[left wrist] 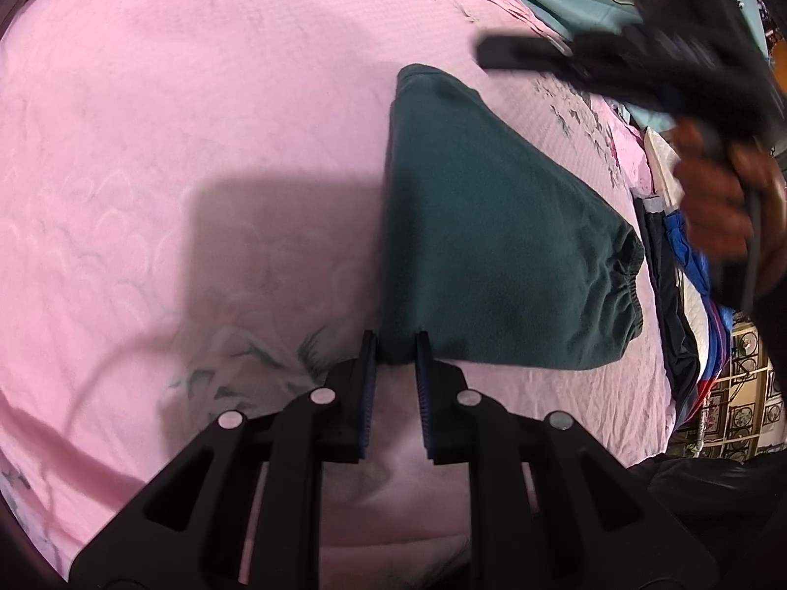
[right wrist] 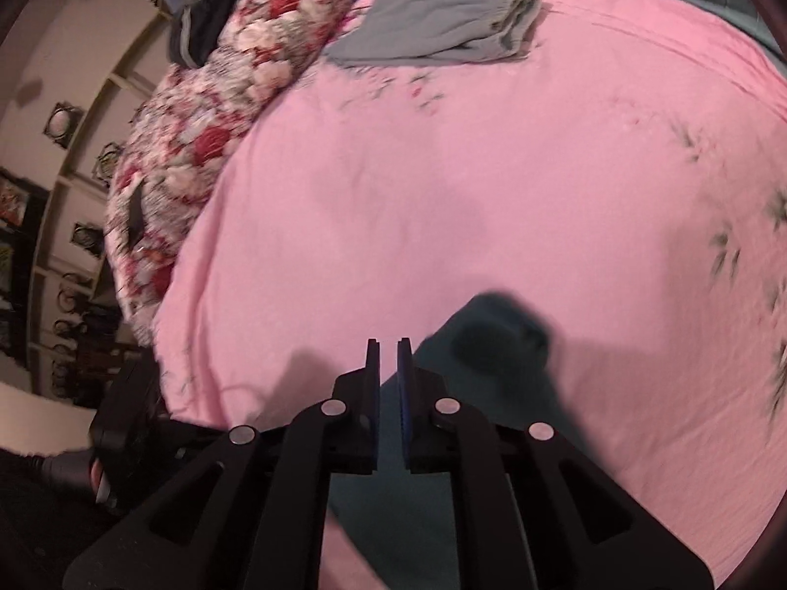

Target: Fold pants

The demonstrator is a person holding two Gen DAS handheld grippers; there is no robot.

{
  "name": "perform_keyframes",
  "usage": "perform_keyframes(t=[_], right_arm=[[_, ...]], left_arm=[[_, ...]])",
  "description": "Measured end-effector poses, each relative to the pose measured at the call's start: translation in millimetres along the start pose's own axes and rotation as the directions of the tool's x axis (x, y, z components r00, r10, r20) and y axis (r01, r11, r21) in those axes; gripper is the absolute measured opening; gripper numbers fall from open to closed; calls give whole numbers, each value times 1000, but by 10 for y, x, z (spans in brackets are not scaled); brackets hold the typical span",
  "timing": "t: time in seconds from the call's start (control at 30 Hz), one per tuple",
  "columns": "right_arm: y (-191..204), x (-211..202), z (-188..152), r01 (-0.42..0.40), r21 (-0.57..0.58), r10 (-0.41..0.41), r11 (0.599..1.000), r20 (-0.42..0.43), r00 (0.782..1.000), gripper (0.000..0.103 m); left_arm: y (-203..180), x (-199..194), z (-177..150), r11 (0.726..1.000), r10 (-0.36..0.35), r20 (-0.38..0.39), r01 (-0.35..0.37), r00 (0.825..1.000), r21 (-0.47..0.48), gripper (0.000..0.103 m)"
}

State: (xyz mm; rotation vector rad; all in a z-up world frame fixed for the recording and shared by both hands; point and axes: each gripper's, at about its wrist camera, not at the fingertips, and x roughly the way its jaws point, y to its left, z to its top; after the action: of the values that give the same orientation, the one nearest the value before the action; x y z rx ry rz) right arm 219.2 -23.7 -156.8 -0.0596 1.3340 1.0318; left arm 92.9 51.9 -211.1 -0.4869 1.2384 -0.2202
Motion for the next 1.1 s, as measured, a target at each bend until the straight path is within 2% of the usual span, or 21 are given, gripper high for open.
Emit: perform_keyframes(t=[0.1, 0.2, 0.23, 0.3, 0.33, 0.37, 0.43, 0.5, 0.57, 0.67, 0.7, 0.8, 0.87, 0.9, 0.97, 1.03, 1.1], right_arm=[[152, -17, -280, 21, -27, -21, 999, -3, 1000, 8], [159, -90, -641, 25, 25, -25, 999, 15, 1000, 8], [143, -116, -763, 27, 56, -28, 998, 24, 999, 11], [92, -181, -1090, 44, 134, -50, 990, 43, 998, 22], [92, -179, -1200, 63, 155, -71, 986, 45, 996, 34], [78, -194, -1334, 92, 175, -102, 980, 49, 994, 38], [6, -275, -1629, 118, 238, -139, 964, 74, 988, 38], [-94, -452, -1838, 88, 325, -135, 942, 125, 983, 38], [-174, -705, -1989, 65, 392, -157, 918, 208, 965, 39], [-343, -1145, -2182, 64, 459, -232, 886, 321, 918, 41], [-424, -1284, -2237, 69, 471, -257, 879, 349, 901, 41], [-712, -1557, -2301, 95, 476, -295, 874, 367, 882, 41], [-887, -1651, -2263, 103, 447, -285, 889, 362, 888, 41], [-996, -1682, -2215, 104, 425, -269, 899, 350, 897, 41], [-1179, -1688, -2101, 112, 380, -248, 918, 330, 911, 41], [-1338, -1656, -2016, 120, 339, -224, 933, 287, 931, 41], [-1411, -1594, -1919, 82, 295, -163, 952, 260, 952, 41]], left_arm=[[79, -94, -38, 1000, 27, 4, -27, 1000, -2, 16], [175, -266, -29, 999, 53, 27, -53, 998, -12, 16], [185, -316, -9, 998, 56, 36, -56, 998, -6, 16], [149, -384, 70, 998, 59, 52, -61, 997, 23, 16], [96, -395, 112, 997, 60, 56, -62, 997, 45, 16], [33, -390, 156, 996, 61, 60, -65, 996, 69, 16], [-168, -338, 248, 990, 50, 57, -57, 997, 130, 23], [-384, -248, 320, 982, 39, 45, -47, 998, 183, 26], [-620, -150, 369, 973, 29, 24, -34, 999, 227, 27], [-1099, -48, 350, 944, -17, 1, 15, 1000, 329, 30], [-1314, 5, 308, 923, -28, -9, 29, 1000, 383, 33], [-1785, 181, 137, 863, -39, -49, 58, 998, 502, 35], [-2025, 323, 9, 833, -35, -79, 72, 996, 549, 35], [-2156, 406, -72, 815, -18, -78, 59, 997, 576, 35], [-2327, 538, -185, 790, 33, -53, 7, 998, 614, 35], [-2392, 608, -247, 779, 84, -29, -48, 996, 625, 35], [-2476, 656, -284, 758, 131, 20, -113, 991, 642, 37]])
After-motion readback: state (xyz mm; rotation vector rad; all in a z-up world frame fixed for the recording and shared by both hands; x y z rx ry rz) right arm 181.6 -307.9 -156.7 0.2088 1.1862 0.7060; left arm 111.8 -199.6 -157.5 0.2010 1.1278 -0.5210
